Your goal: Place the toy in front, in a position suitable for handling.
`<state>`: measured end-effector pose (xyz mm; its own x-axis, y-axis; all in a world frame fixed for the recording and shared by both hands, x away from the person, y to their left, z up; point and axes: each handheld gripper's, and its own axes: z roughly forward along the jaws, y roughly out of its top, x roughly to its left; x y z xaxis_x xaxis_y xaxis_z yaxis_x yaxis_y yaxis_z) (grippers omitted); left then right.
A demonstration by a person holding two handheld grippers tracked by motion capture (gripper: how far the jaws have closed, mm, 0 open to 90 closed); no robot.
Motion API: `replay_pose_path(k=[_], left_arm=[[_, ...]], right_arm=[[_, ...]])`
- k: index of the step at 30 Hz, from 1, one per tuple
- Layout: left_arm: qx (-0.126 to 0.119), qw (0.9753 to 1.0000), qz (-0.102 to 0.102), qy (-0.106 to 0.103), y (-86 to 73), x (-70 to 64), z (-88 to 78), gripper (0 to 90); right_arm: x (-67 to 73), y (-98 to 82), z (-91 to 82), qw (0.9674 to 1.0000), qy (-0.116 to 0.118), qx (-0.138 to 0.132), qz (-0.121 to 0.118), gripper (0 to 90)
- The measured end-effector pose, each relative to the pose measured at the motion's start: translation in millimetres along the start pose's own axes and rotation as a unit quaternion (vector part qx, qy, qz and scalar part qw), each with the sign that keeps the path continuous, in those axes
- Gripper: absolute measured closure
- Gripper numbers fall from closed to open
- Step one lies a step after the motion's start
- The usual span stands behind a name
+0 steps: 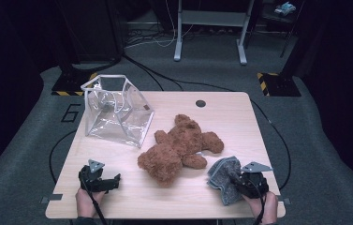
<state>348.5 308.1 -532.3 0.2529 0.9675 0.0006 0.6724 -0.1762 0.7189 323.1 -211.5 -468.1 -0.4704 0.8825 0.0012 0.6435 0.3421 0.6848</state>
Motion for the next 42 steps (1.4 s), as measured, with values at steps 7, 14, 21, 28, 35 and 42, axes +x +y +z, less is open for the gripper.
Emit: replay_pose_path(k=[7, 14, 21, 28, 35, 42], left_arm=[[0.002, 1.0000, 0.001, -0.001, 0.2, 0.3, -0.2, 0.4], [0.002, 1.0000, 0.001, -0.001, 0.1, 0.2, -0.3, 0.4], [0.003, 1.0000, 0.001, -0.001, 0.1, 0.2, -0.4, 0.4], [0.002, 1.0000, 0.001, -0.001, 0.1, 0.2, -0.3, 0.4], [0.003, 1.0000, 0.000, -0.001, 0.1, 0.2, -0.4, 0.4], [0.002, 1.0000, 0.001, -0.001, 0.2, 0.2, -0.3, 0.4]], right_arm=[[-19.2, 4.5, -8.6, 0.9996, -0.023, -0.012, 0.011, 71.4], [-41.9, 10.4, -12.2, 0.9986, -0.042, -0.017, 0.027, 71.4], [-58.3, 14.7, -8.2, 0.9964, -0.055, -0.016, 0.062, 71.3], [-72.2, 23.3, 2.4, 0.9945, -0.066, -0.013, 0.079, 71.3], [-83.1, 33.3, 14.1, 0.9919, -0.084, -0.009, 0.095, 71.3], [-90.0, 39.7, 29.9, 0.9889, -0.098, 0.000, 0.112, 71.1]])
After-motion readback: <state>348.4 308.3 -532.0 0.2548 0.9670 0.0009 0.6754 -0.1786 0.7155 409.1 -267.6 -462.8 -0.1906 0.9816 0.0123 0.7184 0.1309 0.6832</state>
